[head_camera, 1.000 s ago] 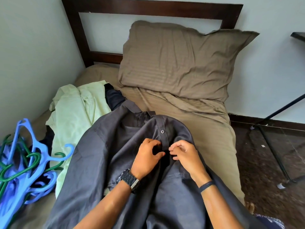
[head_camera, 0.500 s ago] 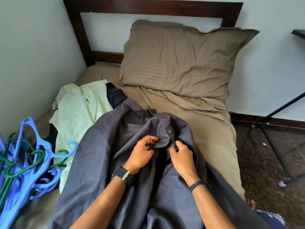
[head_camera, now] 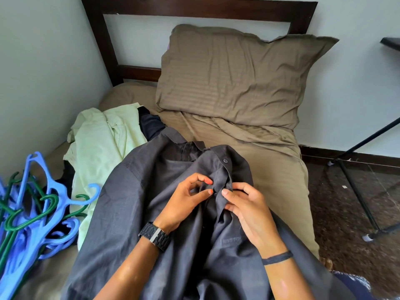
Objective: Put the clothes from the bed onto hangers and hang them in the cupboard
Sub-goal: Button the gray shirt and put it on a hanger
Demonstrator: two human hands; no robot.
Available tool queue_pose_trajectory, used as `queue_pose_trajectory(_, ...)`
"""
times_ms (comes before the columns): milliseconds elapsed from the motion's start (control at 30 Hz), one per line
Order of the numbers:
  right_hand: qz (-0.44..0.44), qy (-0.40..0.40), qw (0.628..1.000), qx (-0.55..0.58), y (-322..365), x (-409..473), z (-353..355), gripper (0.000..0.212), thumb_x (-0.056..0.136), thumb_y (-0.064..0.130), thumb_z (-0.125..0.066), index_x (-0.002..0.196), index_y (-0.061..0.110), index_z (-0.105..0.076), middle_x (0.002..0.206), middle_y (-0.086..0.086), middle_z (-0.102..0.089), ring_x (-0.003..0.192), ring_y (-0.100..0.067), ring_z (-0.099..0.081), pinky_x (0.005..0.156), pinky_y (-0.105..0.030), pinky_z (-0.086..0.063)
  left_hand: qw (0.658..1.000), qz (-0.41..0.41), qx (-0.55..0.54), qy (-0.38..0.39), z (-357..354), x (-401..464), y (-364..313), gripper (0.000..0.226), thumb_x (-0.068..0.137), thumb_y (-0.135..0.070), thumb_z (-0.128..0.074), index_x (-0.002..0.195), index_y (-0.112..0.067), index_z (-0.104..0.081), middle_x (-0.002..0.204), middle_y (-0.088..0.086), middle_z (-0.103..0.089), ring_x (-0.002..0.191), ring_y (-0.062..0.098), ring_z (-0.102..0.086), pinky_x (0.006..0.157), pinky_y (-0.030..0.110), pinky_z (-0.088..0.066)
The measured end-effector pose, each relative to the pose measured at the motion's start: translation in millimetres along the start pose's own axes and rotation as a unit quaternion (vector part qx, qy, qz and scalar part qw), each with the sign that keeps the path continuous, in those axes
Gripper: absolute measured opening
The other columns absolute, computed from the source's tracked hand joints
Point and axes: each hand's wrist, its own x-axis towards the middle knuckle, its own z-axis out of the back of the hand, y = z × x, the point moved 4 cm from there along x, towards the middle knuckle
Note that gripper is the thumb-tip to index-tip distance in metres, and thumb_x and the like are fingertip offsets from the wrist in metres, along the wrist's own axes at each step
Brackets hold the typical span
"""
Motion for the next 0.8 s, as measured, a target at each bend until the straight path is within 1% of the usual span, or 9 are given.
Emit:
queue_pose_trajectory(67, -0.001, 0.027, 1.0, -0.008, -2, -5, 2, 0.021, 0.085, -0.007, -0.061, 0.103, 0.003, -0.064, 0.09, -0.016, -0.071, 0.087, -0.024, -0.066, 0.084, -0.036, -0.051, 1.0, -0.016, 0.021, 0.0, -2, -3, -2, 0.017, 0.084, 0.001, -0.066, 0.091, -0.014, -0.065, 0.09, -0.008, -0.063, 0.088, 0.002, -0.055, 0.083, 0.018, -0.045)
queue_pose_trajectory(100, 0.003, 0.029, 0.999, -0.015, -3, -7, 3, 0.024, 0.085, -0.009, -0.059, 0.105, 0.003, -0.064, 0.093, -0.018, -0.071, 0.091, -0.025, -0.065, 0.087, -0.037, -0.049, 1.0, -0.014, 0.016, -0.002, -3, -5, -3, 0.018, 0.083, 0.003, -0.067, 0.09, -0.013, -0.065, 0.089, -0.01, -0.063, 0.087, 0.0, -0.055, 0.081, 0.017, -0.046)
queue_pose_trajectory(167, 0.005, 0.021, 1.0, -0.014, -3, -10, 6, 0.025, 0.086, -0.009, -0.057, 0.105, 0.005, -0.066, 0.091, -0.016, -0.071, 0.091, -0.024, -0.066, 0.084, -0.034, -0.051, 1.0, -0.012, 0.006, -0.018, -4, -8, -4, 0.02, 0.081, 0.006, -0.066, 0.085, -0.013, -0.062, 0.081, -0.014, -0.062, 0.08, -0.001, -0.054, 0.076, 0.016, -0.045)
queue_pose_trajectory(267, 0.01, 0.007, 1.0, -0.004, 0, -14, 9, 0.023, 0.088, -0.007, -0.056, 0.104, 0.007, -0.066, 0.082, -0.01, -0.071, 0.08, -0.017, -0.068, 0.068, -0.021, -0.054, 0.999, -0.006, -0.007, -0.044, -6, -11, -4, 0.026, 0.083, 0.011, -0.061, 0.074, -0.014, -0.063, 0.072, -0.013, -0.063, 0.073, 0.0, -0.055, 0.074, 0.014, -0.043)
queue_pose_trajectory(400, 0.071, -0.041, 0.992, -0.095, 7, -20, 10, 0.023, 0.086, -0.005, -0.062, 0.095, 0.016, -0.067, 0.082, -0.008, -0.073, 0.076, -0.016, -0.068, 0.068, -0.026, -0.053, 0.997, 0.051, -0.058, -0.019, -15, -16, -6, 0.029, 0.09, 0.011, -0.05, 0.09, -0.011, -0.069, 0.084, -0.008, -0.072, 0.082, 0.0, -0.063, 0.078, 0.012, -0.046)
queue_pose_trajectory(533, 0.151, -0.141, 0.956, -0.208, 12, -26, 10, 0.029, 0.077, 0.001, -0.074, 0.083, 0.026, -0.059, 0.074, 0.001, -0.07, 0.066, -0.013, -0.065, 0.07, -0.031, -0.053, 0.974, 0.111, -0.196, -0.006, -19, -20, -7, 0.024, 0.081, 0.007, -0.061, 0.102, -0.003, -0.065, 0.088, 0.006, -0.072, 0.079, 0.011, -0.067, 0.073, 0.018, -0.053)
queue_pose_trajectory(667, 0.22, -0.168, 0.925, -0.26, 17, -39, 1, 0.036, 0.077, -0.001, -0.072, 0.081, 0.03, -0.053, 0.071, 0.007, -0.065, 0.063, -0.005, -0.061, 0.063, -0.017, -0.05, 0.982, 0.099, -0.163, -0.015, -18, -23, -8, 0.03, 0.078, 0.013, -0.063, 0.105, 0.0, -0.061, 0.082, 0.0, -0.071, 0.075, 0.006, -0.067, 0.068, 0.015, -0.052)
queue_pose_trajectory(733, 0.275, -0.177, 0.89, -0.318, 20, -45, -4, 0.037, 0.079, -0.002, -0.07, 0.083, 0.029, -0.05, 0.069, 0.009, -0.06, 0.062, -0.008, -0.059, 0.061, -0.022, -0.051, 0.988, 0.076, -0.136, -0.02, -18, -24, -11, 0.023, 0.081, 0.015, -0.059, 0.099, 0.0, -0.061, 0.082, -0.005, -0.069, 0.078, 0.0, -0.064, 0.071, 0.011, -0.048)
queue_pose_trajectory(800, 0.334, -0.182, 0.833, -0.401, 23, -50, -11, 0.036, 0.078, -0.004, -0.068, 0.085, 0.025, -0.049, 0.069, 0.008, -0.056, 0.061, -0.016, -0.056, 0.059, -0.031, -0.049, 0.99, 0.066, -0.123, -0.022, -18, -24, -13, 0.022, 0.084, 0.014, -0.055, 0.095, -0.003, -0.062, 0.087, -0.004, -0.067, 0.083, 0.0, -0.061, 0.076, 0.011, -0.047)
